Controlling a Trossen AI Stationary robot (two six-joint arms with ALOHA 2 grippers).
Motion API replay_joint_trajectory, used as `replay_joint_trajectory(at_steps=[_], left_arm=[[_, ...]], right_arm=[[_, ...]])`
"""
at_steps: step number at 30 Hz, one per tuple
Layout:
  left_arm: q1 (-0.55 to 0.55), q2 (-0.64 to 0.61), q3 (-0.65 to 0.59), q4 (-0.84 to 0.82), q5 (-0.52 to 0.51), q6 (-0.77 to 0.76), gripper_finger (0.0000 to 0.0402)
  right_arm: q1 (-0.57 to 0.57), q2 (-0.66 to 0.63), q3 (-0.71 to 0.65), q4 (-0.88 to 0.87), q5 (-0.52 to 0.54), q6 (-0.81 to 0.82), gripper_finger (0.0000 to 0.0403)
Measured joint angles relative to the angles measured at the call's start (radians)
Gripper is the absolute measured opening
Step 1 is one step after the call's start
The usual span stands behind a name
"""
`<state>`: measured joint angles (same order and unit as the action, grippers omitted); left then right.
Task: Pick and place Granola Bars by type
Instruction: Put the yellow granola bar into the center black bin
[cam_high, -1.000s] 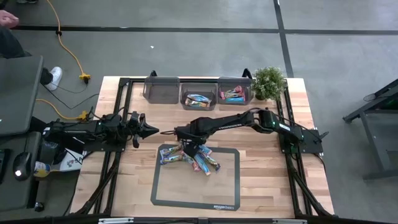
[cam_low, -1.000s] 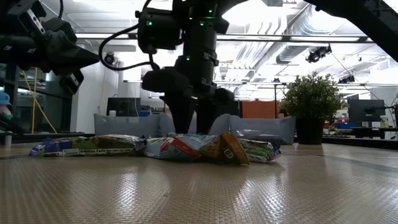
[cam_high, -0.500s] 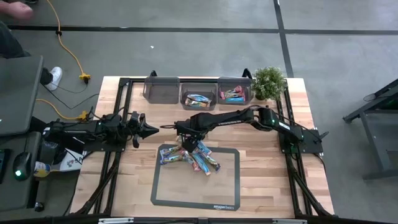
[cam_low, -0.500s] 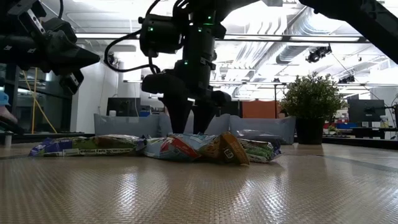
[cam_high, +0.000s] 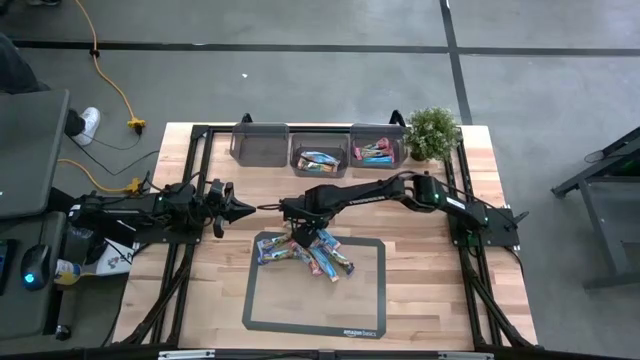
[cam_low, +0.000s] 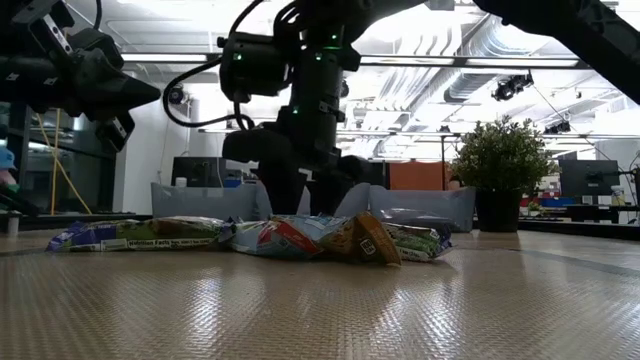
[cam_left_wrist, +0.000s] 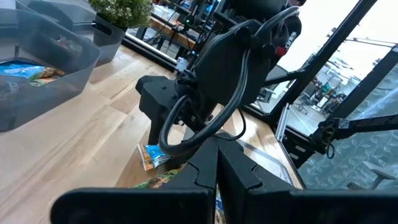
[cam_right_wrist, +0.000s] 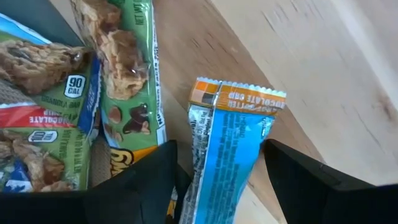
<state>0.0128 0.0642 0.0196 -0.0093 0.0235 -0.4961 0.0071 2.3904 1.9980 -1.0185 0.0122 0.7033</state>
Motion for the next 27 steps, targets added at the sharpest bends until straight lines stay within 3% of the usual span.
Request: replay_joint_trajectory(at_steps=[7, 27], left_arm=[[0.000, 0.000, 0.000, 0.000, -0.001, 0.000, 0.0001], [0.000, 0.000, 0.000, 0.000, -0.003, 0.000, 0.0001]], right_arm=[[0.000, 0.000, 0.000, -0.001, 0.005, 0.004, 0.0222], [0.000, 0.000, 0.000, -0.045, 0.011, 0.004, 0.0131]])
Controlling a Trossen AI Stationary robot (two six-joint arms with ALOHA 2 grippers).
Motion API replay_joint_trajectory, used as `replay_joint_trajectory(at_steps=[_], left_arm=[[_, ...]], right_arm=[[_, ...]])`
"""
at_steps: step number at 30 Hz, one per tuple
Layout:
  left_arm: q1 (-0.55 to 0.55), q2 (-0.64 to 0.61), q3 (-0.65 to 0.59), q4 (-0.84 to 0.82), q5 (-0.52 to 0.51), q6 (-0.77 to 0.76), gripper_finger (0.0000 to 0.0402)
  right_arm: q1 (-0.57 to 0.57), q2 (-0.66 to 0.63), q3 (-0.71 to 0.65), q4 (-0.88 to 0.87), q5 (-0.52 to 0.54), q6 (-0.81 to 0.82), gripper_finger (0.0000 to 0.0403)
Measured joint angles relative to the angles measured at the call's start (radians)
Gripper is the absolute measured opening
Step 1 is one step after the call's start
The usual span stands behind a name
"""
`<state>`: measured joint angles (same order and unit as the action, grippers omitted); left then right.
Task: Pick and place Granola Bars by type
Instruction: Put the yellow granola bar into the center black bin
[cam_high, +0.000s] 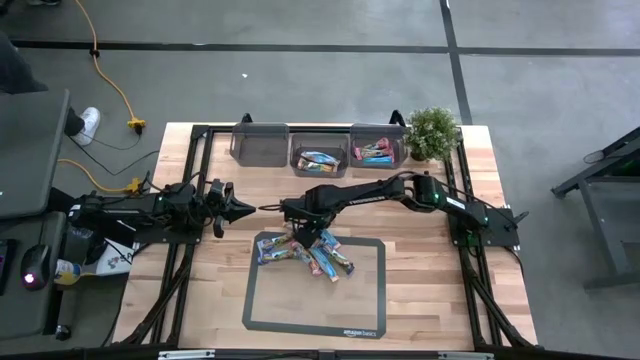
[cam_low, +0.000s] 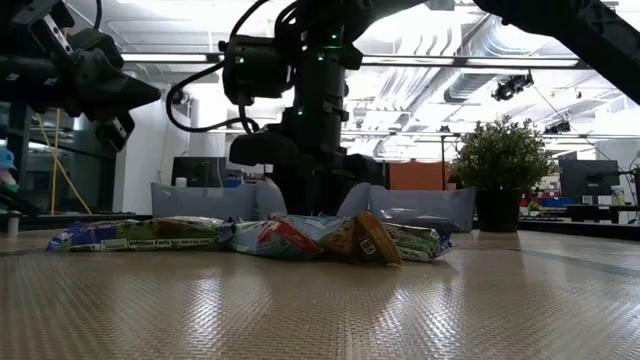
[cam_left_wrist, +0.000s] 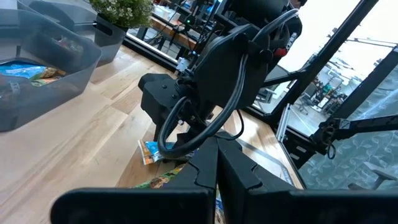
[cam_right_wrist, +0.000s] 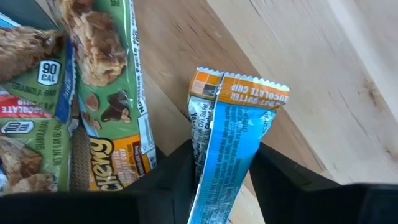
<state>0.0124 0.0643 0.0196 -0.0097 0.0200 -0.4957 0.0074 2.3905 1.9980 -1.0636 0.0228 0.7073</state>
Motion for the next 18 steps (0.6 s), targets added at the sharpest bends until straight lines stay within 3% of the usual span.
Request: replay_joint_trajectory(at_steps=[18], left_arm=[[0.000, 0.000, 0.000, 0.000, -0.001, 0.000, 0.0001]], right_arm=[[-0.004, -0.001, 0.000, -0.003, -0.010, 0.011, 0.0072]])
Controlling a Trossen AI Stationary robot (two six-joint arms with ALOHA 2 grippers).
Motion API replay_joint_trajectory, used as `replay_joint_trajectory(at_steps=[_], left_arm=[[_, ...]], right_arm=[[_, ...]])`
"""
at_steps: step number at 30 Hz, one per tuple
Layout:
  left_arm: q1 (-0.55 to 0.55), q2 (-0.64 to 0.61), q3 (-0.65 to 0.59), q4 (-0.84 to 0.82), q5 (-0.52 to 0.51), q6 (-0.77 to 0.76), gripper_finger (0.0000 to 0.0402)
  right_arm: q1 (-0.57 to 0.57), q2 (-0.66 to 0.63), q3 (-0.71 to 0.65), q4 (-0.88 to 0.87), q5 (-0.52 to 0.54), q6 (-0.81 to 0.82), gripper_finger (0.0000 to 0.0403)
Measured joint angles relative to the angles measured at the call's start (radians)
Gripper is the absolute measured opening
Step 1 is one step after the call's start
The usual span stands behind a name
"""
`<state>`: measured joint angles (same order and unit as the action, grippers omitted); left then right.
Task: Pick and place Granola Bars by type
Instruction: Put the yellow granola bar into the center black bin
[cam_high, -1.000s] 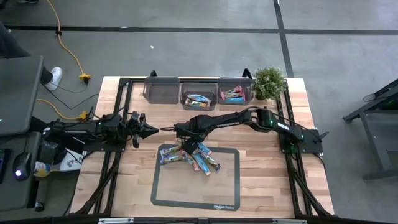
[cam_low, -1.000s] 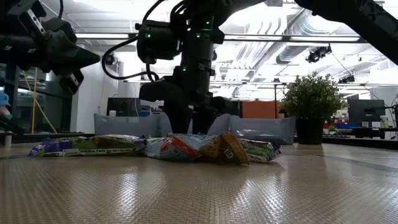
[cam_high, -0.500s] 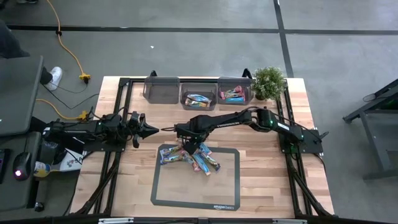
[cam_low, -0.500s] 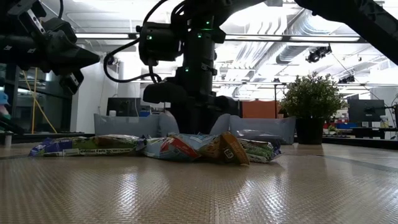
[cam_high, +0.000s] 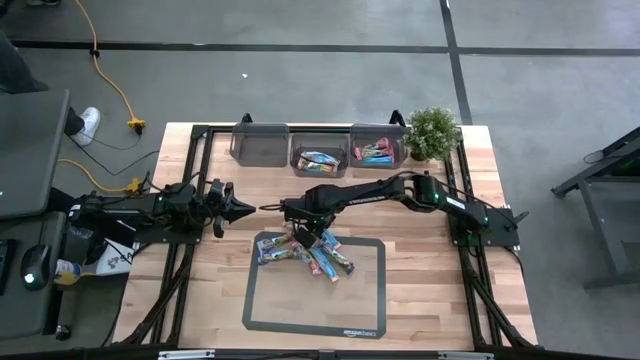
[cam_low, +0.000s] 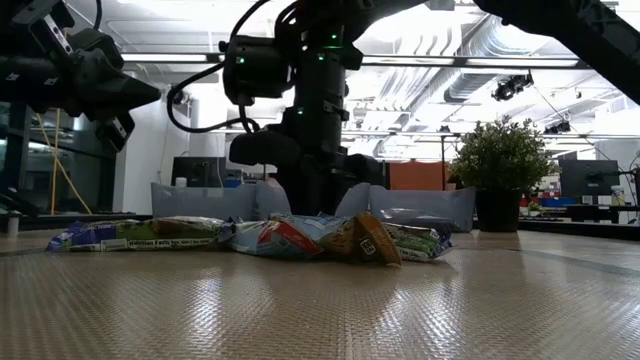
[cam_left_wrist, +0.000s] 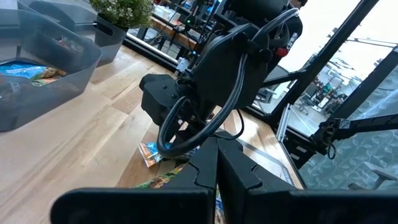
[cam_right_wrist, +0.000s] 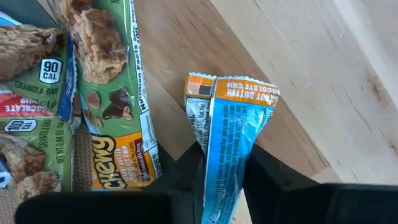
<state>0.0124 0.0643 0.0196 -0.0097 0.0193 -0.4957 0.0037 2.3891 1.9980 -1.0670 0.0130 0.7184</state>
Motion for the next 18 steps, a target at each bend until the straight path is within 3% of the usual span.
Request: replay_joint_trajectory(at_steps=[8, 18], left_arm=[[0.000, 0.000, 0.000, 0.000, 0.000, 0.000, 0.0001], [0.000, 0.000, 0.000, 0.000, 0.000, 0.000, 0.0001]], right_arm=[[-0.024, -0.007, 0.052, -0.007, -0.008, -0.016, 0.0070], [-0.073, -0.008, 0.211, -0.006, -0.025, -0.139, 0.0070]])
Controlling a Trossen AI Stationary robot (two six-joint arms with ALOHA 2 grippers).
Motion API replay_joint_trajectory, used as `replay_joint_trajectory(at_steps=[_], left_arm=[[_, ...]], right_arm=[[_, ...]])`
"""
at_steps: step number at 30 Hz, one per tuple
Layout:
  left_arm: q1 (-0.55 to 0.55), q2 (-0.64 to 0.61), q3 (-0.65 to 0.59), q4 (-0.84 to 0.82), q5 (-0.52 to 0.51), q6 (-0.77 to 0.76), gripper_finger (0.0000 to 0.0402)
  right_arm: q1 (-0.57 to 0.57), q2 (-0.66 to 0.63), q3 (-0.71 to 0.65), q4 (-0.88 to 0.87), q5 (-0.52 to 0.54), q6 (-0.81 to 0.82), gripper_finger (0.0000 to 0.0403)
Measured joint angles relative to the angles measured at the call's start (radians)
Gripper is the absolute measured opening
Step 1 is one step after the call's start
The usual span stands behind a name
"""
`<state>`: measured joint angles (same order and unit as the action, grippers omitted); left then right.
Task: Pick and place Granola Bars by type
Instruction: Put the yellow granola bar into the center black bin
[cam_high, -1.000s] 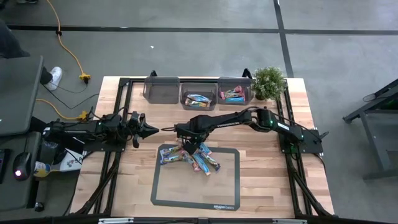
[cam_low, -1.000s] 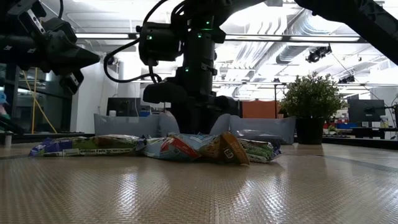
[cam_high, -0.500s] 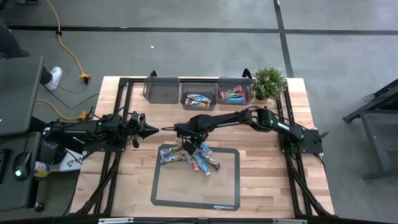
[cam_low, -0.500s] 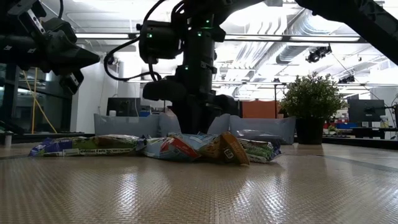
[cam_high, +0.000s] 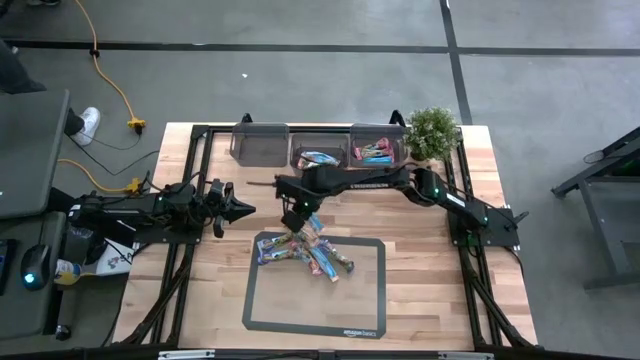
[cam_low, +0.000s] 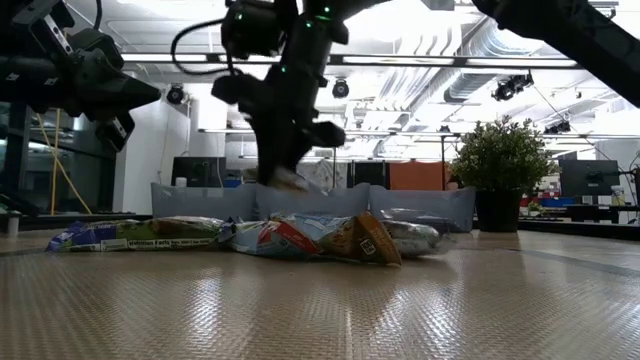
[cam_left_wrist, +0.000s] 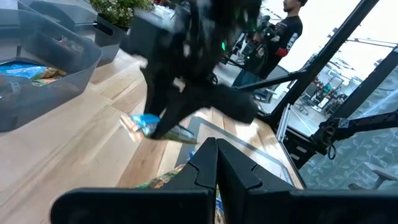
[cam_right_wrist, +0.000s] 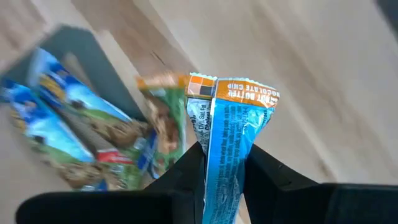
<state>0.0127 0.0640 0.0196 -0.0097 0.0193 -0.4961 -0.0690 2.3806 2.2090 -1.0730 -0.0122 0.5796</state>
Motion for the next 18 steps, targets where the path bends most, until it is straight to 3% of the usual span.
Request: replay_joint_trajectory(at_steps=[8, 18], left_arm=[[0.000, 0.000, 0.000, 0.000, 0.000, 0.000, 0.0001], [0.000, 0.000, 0.000, 0.000, -0.001, 0.000, 0.0001]], right_arm=[[-0.041, -0.002, 0.149, 0.007, -0.090, -0.108, 0.0071], [-0.089, -0.066, 0.107, 0.191, -0.332, -0.175, 0.0071]])
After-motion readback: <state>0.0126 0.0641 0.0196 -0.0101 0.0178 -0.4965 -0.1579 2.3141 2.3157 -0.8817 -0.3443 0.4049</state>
